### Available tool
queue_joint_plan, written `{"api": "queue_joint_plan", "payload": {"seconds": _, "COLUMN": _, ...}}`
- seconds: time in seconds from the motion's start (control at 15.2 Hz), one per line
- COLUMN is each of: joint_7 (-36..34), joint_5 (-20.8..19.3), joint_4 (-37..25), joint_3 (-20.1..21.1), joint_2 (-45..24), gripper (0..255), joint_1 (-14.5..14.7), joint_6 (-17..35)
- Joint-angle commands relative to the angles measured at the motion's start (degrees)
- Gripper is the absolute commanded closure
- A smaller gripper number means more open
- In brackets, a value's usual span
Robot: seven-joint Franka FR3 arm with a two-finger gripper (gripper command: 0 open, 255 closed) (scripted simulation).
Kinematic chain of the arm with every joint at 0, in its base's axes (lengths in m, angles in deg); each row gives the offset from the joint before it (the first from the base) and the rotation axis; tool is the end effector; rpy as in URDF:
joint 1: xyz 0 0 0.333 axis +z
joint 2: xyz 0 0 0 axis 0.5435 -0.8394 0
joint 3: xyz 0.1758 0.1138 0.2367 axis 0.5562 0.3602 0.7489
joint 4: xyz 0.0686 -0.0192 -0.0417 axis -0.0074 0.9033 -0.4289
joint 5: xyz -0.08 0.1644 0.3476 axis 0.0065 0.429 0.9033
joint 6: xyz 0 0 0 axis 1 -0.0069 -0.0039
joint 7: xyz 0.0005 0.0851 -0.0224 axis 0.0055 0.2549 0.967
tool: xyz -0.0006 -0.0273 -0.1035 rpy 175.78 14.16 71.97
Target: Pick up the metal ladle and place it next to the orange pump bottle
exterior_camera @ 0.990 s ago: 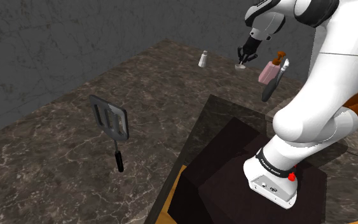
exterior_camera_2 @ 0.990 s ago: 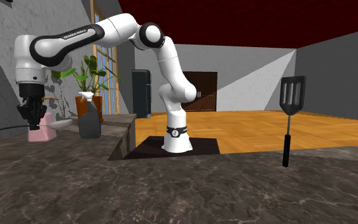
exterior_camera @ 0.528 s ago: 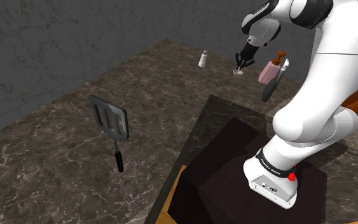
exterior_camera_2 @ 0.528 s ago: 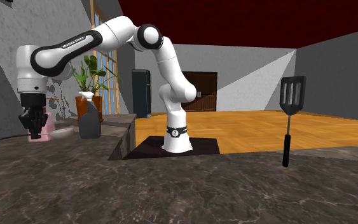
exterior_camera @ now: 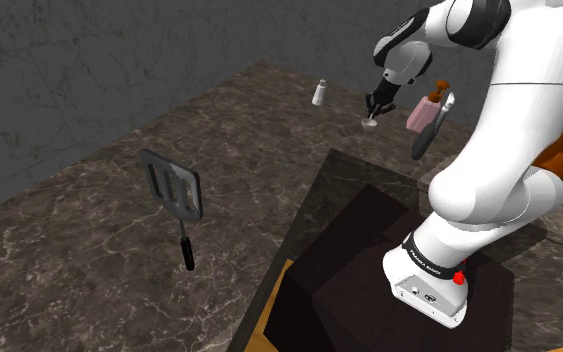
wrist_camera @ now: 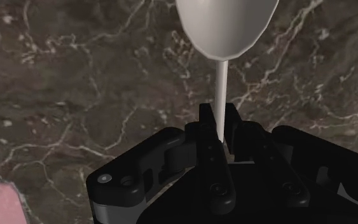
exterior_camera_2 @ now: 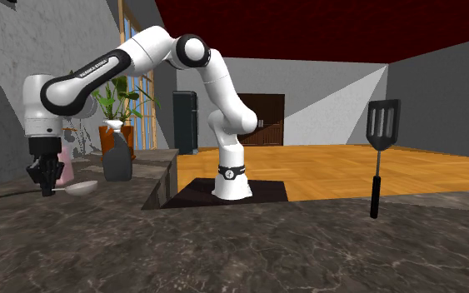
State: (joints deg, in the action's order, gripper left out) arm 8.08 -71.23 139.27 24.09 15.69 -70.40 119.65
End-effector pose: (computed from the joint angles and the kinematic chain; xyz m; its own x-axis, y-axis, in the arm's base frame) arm 0.3947 -0.5045 0.2893 0.2940 -0.9554 -0.0260 -0.9503 -0.2893 -0.1150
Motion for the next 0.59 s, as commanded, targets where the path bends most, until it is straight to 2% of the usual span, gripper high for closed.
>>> {"api": "queue_joint_plan", "payload": {"seconds": 0.0, "joint_7": 0.4, "joint_5": 0.3, "joint_4": 0.1, "joint_3": 0.1, "joint_2": -0.6, "gripper": 255, "joint_1": -0.2, "joint_6": 0.6}}
{"api": "queue_joint_plan", "payload": {"seconds": 0.46, "joint_7": 0.4, "joint_5": 0.3, "joint_4": 0.1, "joint_3": 0.1, "joint_2": -0.6, "gripper": 255, "joint_1": -0.2, "joint_6": 0.6}}
{"api": "queue_joint_plan", "payload": {"seconds": 0.53, "joint_7": 0.4, "joint_5": 0.3, "joint_4": 0.1, "joint_3": 0.1, "joint_2": -0.6, "gripper": 0, "joint_1": -0.2, "joint_6": 0.6}}
